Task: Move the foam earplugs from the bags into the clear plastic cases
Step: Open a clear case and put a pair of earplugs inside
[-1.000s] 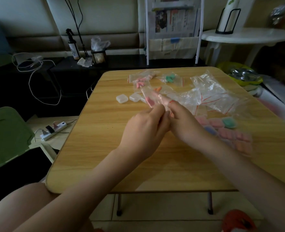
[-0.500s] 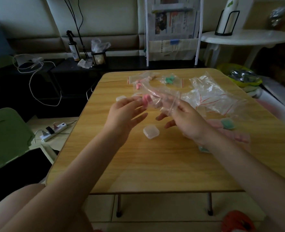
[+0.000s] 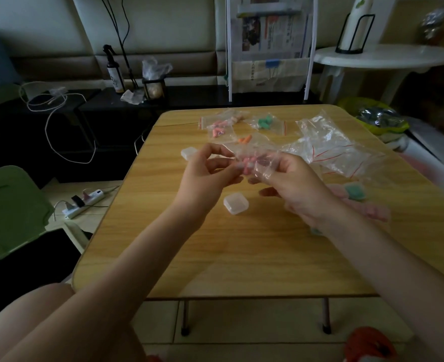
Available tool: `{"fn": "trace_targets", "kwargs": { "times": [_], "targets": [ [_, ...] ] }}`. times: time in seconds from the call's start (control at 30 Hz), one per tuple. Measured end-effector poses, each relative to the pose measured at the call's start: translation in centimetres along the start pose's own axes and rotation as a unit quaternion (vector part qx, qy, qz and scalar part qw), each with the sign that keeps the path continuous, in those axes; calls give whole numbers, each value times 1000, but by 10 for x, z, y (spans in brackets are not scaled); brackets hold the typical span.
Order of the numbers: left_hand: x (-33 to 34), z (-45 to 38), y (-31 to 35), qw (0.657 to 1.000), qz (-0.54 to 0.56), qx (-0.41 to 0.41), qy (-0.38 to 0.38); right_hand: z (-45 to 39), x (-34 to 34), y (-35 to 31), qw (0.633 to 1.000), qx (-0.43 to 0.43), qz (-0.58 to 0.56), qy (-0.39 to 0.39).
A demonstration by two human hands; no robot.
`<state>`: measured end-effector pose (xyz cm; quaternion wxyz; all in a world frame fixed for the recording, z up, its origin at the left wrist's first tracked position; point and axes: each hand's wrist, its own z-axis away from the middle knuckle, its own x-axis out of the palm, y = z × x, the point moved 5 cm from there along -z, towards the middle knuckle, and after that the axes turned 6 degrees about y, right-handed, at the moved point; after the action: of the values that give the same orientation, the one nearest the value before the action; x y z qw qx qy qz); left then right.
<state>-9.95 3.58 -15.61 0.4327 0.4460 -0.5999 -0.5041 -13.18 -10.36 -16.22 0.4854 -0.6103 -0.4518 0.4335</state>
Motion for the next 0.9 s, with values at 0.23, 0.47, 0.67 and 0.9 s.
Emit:
{"fn": "trace_targets", "kwargs": {
  "times": [0.23, 0.47, 0.67, 0.9],
  "targets": [
    [-12, -10, -9, 995, 10, -38, 91, 0, -2, -7, 998, -51, 41, 24],
    [-43, -25, -27, 965, 50, -98, 239, 1, -3, -10, 999, -42, 14, 25],
    [-44, -30, -26, 966, 108, -111, 206, 3, -4, -12, 998, -27, 57, -25],
    [-22, -24, -21, 988, 68, -99, 98, 0, -10, -6, 995, -41, 87, 41]
  ]
}}
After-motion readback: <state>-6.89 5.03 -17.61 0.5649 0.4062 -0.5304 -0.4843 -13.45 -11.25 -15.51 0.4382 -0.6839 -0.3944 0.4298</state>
